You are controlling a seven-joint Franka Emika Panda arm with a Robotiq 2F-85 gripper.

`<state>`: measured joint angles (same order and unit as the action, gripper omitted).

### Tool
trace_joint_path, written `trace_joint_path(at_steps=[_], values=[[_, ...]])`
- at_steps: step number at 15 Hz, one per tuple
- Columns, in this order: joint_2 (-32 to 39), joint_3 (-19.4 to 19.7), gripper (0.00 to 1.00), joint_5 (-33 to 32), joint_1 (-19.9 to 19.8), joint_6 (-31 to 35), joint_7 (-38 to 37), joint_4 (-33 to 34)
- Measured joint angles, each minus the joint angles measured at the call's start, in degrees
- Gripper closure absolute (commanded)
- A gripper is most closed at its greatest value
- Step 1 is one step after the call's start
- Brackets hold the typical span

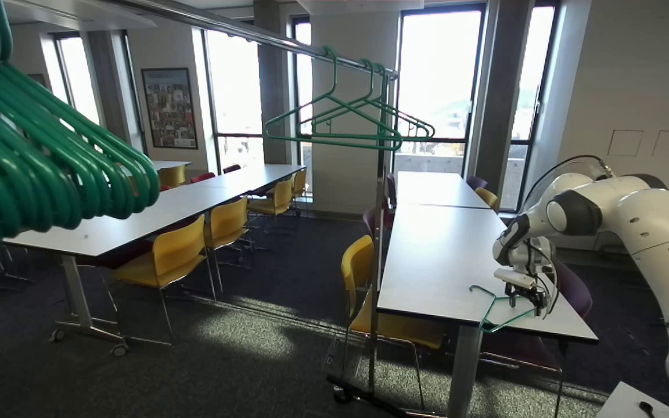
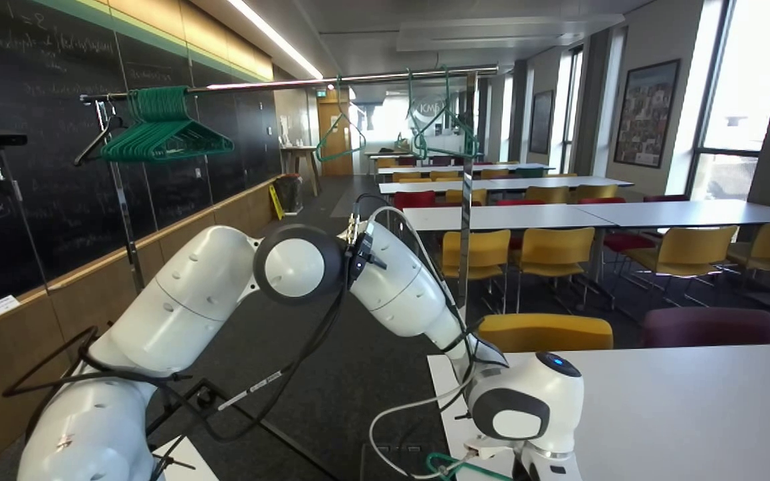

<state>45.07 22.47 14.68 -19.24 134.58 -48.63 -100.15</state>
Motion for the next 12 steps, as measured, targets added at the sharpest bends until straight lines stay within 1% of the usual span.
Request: trace_joint_path(at_steps=[4,5,6,7,8,9,11,12], values=[[0.77,0.01,0.00,0.00,-0.99,-0.01,0.00,1.19],[0.89,0.01,0.03,0.00,-1.12,-0.01,0.00,1.39],[0.95,0.01,0.27,0.00,-1.20,-0.01,0.00,1.49],[0.96,0.01,0.28,0.00,-1.27,-0.01,0.00,1.60],[0.97,0.01,0.32,0.00,-1.32,-0.02,0.00,1.72],[0.97,0.01,0.42,0.00,-1.36,-0.02,0.00,1.83],[0.97,0.01,0.57,0.00,-1.41,-0.02,0.00,2.37],[0.97,0.01,0.29,0.00,-1.44,-0.03,0.00,2.56]])
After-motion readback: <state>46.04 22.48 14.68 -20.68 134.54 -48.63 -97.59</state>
